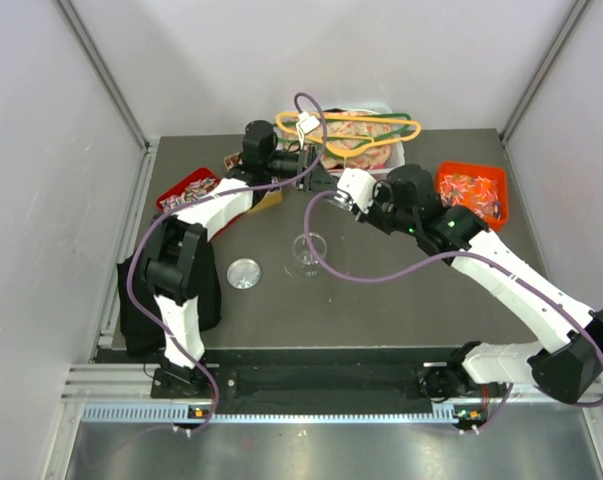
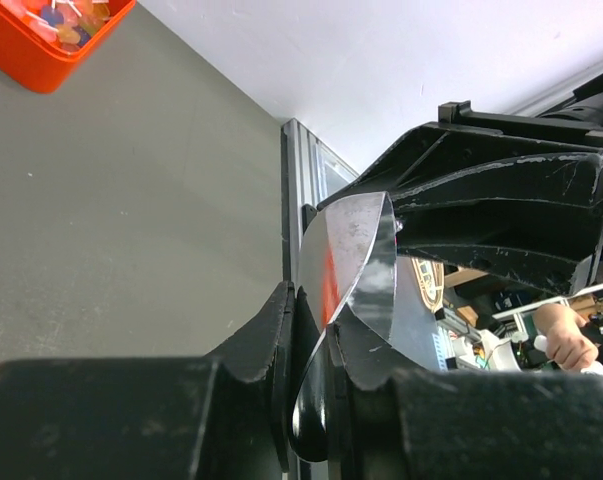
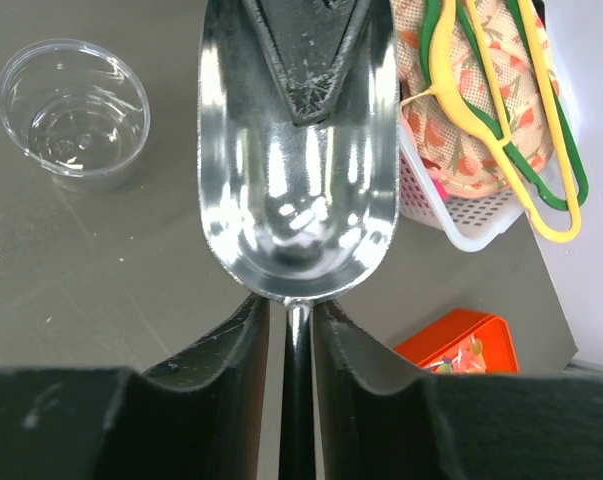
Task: Pack the candies
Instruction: Pick up the spatula from the center of the board.
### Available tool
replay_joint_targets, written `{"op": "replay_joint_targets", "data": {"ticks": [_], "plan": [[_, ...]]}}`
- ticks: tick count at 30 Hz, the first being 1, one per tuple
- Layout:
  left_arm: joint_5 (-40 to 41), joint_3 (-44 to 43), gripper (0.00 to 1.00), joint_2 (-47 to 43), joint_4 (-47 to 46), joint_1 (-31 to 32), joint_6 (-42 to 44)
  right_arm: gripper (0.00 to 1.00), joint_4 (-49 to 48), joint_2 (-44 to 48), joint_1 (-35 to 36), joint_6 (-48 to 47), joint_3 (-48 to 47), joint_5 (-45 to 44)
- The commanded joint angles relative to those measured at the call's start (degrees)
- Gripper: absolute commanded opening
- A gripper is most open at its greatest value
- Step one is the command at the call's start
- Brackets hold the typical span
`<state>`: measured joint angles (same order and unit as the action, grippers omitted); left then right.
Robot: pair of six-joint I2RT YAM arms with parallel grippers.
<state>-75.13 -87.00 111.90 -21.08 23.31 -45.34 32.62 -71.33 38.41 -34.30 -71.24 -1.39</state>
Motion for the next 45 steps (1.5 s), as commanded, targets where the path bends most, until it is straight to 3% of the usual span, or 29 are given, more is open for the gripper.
{"op": "replay_joint_targets", "data": {"ticks": [1, 3, 7, 18, 28, 33, 37, 39, 40, 41, 45], "plan": [[-2.3, 0.0, 0.0, -2.7, -5.3, 0.2, -2.6, 0.26, -2.0, 1.0, -0.5, 0.8, -1.3, 2.4], [-1.9, -0.4, 0.0, -2.6, -2.4, 0.2, 0.6, 0.26, -1.3, 1.4, -0.4, 0.4, -2.3, 2.4], [0.8, -3.8, 0.0, -2.7, 14.6, 0.3, 14.5, 0.28, -0.2, 1.9, -0.4, 0.3, -3.7, 2.6], [-0.7, -3.3, 0.0, -2.6, 11.9, 0.5, 12.0, 0.25, -2.1, 1.5, -0.4, 0.2, -2.3, 2.0], [-0.7, -2.8, 0.0, -2.3, 11.8, 0.7, 12.1, 0.02, -1.9, 1.6, -0.4, 0.3, -3.1, 2.1], [-0.7, -2.9, 0.0, -1.9, 12.2, 0.8, 12.4, 0.01, -2.0, 1.5, -0.4, 0.1, -2.9, 2.0], [-0.6, -3.0, 0.0, -1.8, 12.4, 0.8, 12.7, 0.13, -1.9, 1.5, -0.4, -0.2, -3.1, 2.0], [-0.5, -3.1, 0.0, -1.6, 12.8, 0.8, 13.2, 0.1, -1.5, 1.5, -0.4, -0.3, -3.4, 2.0], [-0.5, -3.1, 0.0, -1.5, 13.0, 0.9, 13.3, 0.02, -1.4, 1.5, -0.4, -0.3, -3.6, 2.2], [-0.5, -3.1, 0.0, -1.3, 13.0, 0.9, 13.3, 0.0, -1.4, 1.5, -0.4, 0.1, -3.9, 2.4], [-0.3, -3.1, 0.0, -1.1, 13.6, 1.0, 14.0, 0.0, -1.8, 1.5, -0.4, 0.8, -4.1, 2.5]]}}
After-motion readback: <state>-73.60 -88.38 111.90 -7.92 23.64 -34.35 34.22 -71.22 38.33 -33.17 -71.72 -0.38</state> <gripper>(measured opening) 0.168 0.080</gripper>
